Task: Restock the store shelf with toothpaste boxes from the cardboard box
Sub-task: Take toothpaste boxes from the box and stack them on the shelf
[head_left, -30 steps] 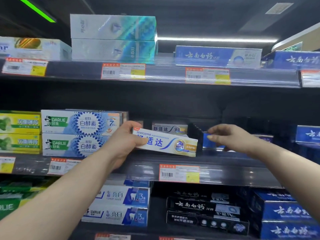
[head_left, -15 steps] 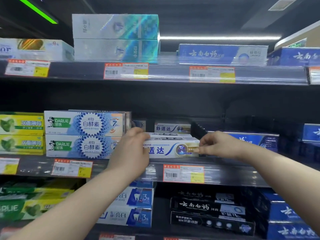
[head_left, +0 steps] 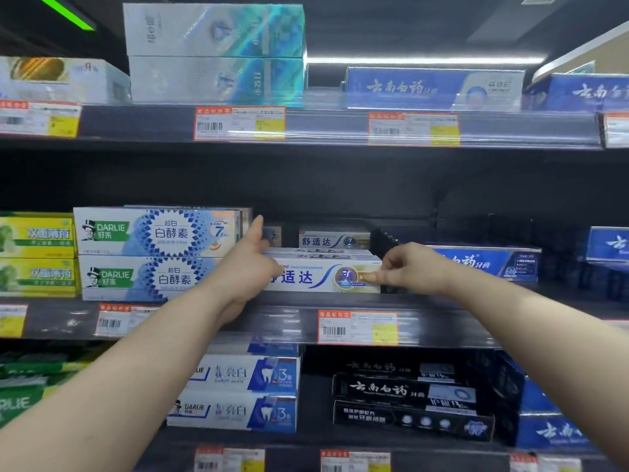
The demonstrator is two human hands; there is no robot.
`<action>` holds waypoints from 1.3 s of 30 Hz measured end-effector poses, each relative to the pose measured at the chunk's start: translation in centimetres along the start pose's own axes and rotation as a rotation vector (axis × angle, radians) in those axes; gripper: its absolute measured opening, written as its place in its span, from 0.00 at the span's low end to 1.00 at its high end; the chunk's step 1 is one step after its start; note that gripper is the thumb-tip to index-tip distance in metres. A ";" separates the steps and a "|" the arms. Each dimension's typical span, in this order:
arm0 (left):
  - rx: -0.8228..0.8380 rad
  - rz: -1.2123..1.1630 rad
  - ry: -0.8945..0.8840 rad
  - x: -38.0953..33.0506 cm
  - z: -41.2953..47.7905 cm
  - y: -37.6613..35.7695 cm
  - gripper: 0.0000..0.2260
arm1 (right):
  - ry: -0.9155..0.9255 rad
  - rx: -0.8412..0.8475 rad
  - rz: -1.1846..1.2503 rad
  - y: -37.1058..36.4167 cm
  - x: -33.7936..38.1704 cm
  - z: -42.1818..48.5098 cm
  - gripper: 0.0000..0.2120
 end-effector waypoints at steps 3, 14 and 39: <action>0.010 -0.028 -0.003 0.4 0.3 0.0 0.38 | -0.005 -0.015 -0.004 -0.1 -0.1 0.1 0.16; -0.115 0.189 -0.218 -0.7 -1.7 0.0 0.39 | 0.042 -0.087 0.008 1.8 0.0 -0.8 0.17; -0.279 0.992 0.409 16.0 -27.5 24.2 0.22 | 0.538 0.430 0.280 -19.7 16.2 -20.4 0.19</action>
Point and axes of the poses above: each hand's wrist, its own z-axis towards the middle knuckle, its own y-axis out of the back of the hand, x = y × z, the point moved 6 cm from there along z, towards the middle knuckle, and after that the axes turned 13 degrees about -x, right-handed, at the moved point
